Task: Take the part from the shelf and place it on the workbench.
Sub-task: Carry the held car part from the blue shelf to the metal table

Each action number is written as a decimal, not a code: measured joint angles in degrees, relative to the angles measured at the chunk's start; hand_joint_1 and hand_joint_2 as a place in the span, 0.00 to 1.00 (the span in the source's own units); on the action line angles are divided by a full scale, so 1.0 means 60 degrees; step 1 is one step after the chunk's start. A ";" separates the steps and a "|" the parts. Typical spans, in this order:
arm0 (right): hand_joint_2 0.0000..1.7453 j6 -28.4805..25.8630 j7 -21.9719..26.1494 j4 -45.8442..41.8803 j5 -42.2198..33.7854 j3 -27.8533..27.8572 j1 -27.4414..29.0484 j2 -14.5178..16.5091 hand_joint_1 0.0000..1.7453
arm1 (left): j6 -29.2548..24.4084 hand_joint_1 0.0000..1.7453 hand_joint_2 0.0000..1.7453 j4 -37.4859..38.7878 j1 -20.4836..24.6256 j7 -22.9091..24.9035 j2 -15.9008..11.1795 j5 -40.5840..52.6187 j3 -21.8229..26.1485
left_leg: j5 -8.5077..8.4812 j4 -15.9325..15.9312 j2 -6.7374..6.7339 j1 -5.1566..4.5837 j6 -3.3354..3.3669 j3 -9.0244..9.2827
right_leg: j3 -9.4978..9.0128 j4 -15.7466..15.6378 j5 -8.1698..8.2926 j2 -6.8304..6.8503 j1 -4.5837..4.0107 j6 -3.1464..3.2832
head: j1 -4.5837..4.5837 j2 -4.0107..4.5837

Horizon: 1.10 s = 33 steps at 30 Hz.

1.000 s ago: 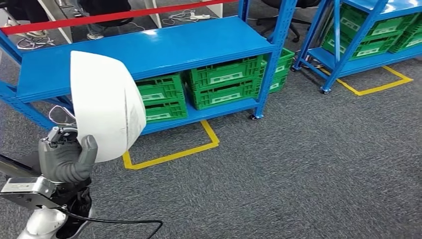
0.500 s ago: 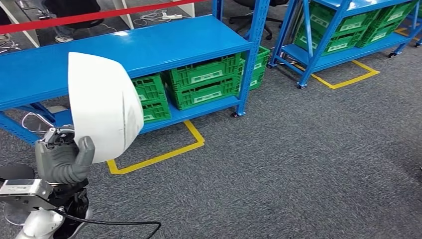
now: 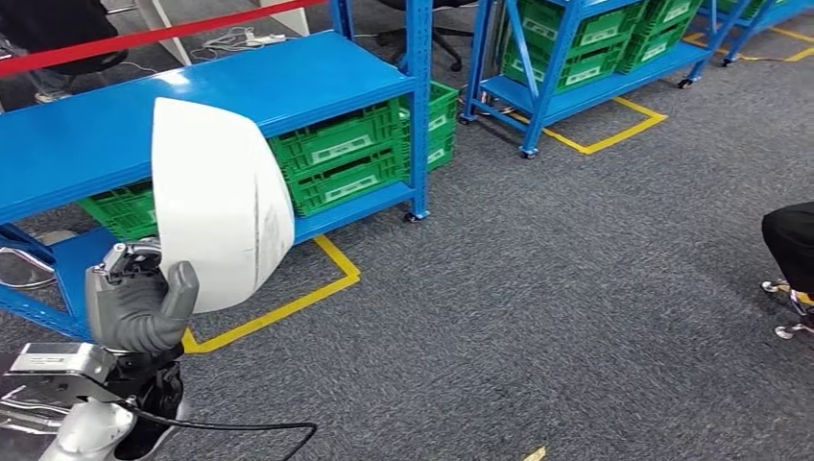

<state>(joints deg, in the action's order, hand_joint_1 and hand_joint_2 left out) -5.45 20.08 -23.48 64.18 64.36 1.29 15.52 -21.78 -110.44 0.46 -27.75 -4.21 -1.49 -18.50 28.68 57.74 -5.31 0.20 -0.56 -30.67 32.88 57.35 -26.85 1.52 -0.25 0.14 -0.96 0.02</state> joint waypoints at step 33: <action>1.00 0.0109 0.0063 -0.0295 0.0240 0.0257 0.0022 0.0061 0.00 | 0.0347 1.00 1.00 -0.0047 0.0100 -0.0015 0.0011 -0.0038 -0.0105 | 0.0729 0.0909 0.0544 0.0049 -0.0102 -0.0247 | 0.0019 -0.0037 0.0049 -0.0209 0.0104 0.0064 | 0.0066 0.0000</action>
<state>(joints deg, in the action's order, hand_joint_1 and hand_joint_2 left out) -4.79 20.46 -25.24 65.62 65.90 1.42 15.89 -19.69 -110.73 1.07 -27.84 -4.14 -1.72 -19.13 33.06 63.19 -2.05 0.49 -1.17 -32.15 32.99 57.13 -26.56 0.27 0.38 0.53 -0.56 0.02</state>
